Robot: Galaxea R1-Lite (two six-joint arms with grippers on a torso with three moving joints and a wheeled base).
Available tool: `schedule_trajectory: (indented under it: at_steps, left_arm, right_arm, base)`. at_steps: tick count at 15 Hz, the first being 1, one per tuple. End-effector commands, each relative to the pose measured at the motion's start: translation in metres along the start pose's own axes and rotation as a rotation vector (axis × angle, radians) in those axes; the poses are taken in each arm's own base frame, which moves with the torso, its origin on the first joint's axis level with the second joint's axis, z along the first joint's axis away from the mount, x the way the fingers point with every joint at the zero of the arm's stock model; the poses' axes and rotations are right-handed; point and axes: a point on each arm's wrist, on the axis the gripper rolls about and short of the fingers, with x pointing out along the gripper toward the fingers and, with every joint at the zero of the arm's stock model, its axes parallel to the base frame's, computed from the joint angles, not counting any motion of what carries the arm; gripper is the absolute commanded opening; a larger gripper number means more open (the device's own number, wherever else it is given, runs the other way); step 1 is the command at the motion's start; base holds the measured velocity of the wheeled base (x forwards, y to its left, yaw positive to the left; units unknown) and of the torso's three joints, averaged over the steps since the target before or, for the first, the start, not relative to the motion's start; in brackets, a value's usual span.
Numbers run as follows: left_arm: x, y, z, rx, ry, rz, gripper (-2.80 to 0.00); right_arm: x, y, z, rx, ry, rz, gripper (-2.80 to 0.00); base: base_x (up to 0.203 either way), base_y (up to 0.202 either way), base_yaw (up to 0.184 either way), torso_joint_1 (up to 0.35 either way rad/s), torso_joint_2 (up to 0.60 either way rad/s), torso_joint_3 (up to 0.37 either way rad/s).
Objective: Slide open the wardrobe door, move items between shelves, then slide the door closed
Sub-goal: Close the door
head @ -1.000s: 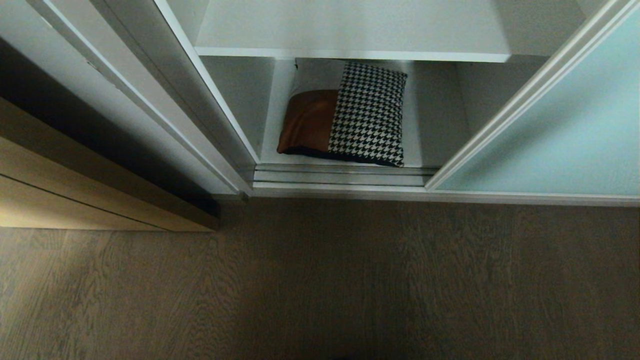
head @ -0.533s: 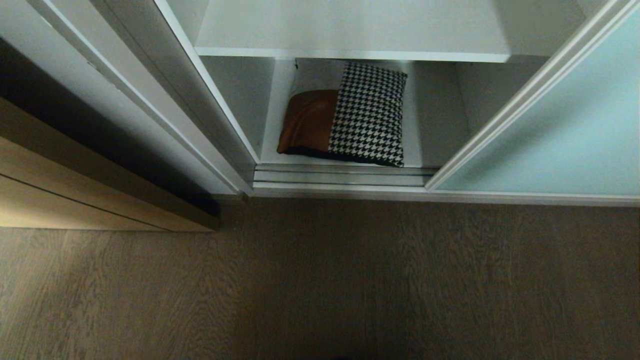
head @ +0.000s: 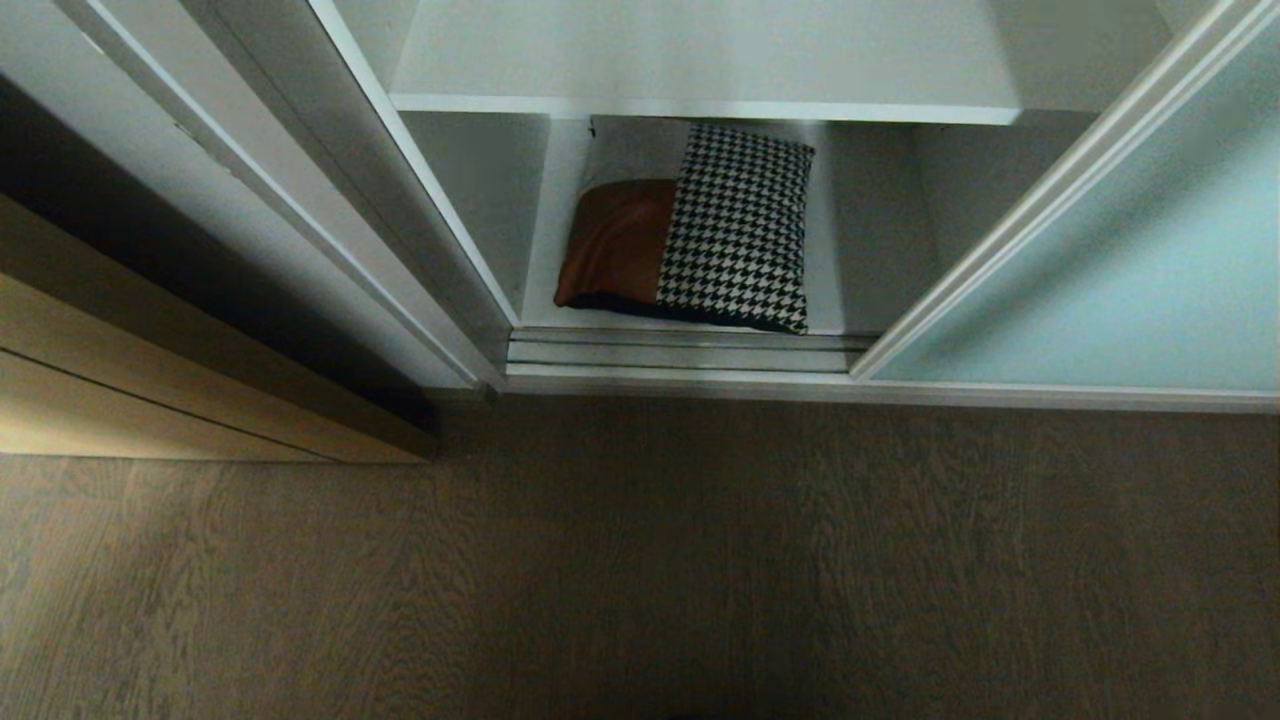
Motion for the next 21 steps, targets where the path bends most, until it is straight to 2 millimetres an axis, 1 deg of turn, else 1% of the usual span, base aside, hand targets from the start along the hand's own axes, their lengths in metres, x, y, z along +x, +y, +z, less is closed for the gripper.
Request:
schedule_trajectory:
  at_steps: [1,3,6,8,11,12,15,18,21]
  left_arm:
    - [0.0,0.0,0.0,0.0,0.002,0.001,-2.8]
    - [0.0,0.0,0.0,0.0,0.002,0.001,-2.8]
    - [0.0,0.0,0.0,0.0,0.002,0.001,-2.8]
    - [0.0,0.0,0.0,0.0,0.002,0.001,-2.8]
    - [0.0,0.0,0.0,0.0,0.002,0.001,-2.8]
    - [0.0,0.0,0.0,0.0,0.002,0.001,-2.8]
    - [0.0,0.0,0.0,0.0,0.002,0.001,-2.8]
    - [0.0,0.0,0.0,0.0,0.002,0.001,-2.8]
    - [0.0,0.0,0.0,0.0,0.002,0.001,-2.8]
  right_arm:
    - [0.051,0.004,0.048,0.093,0.067,0.017,-2.8]
    - [0.08,0.008,0.074,0.195,0.083,0.055,-2.8]
    - [0.109,0.012,0.104,0.351,0.083,0.134,-2.8]
    - [0.123,0.013,0.109,0.389,0.103,0.162,-2.8]
    - [0.139,0.016,0.125,0.478,0.106,0.232,-2.8]
    - [0.144,0.016,0.126,0.49,0.116,0.249,-2.8]
    - [0.169,0.014,0.129,0.49,0.083,0.243,-2.8]
    - [0.191,0.003,0.127,0.481,0.06,0.186,-2.8]
    - [0.206,-0.005,0.129,0.472,0.043,0.189,-2.8]
  base:
    - [0.0,0.0,0.0,0.0,0.0,0.0]
    - [0.0,0.0,0.0,0.0,0.0,0.0]
    - [0.0,0.0,0.0,0.0,0.0,0.0]
    - [0.0,0.0,0.0,0.0,0.0,0.0]
    - [0.0,0.0,0.0,0.0,0.0,0.0]
    - [0.0,0.0,0.0,0.0,0.0,0.0]
    - [0.0,0.0,0.0,0.0,0.0,0.0]
    - [0.0,0.0,0.0,0.0,0.0,0.0]
    - [0.0,0.0,0.0,0.0,0.0,0.0]
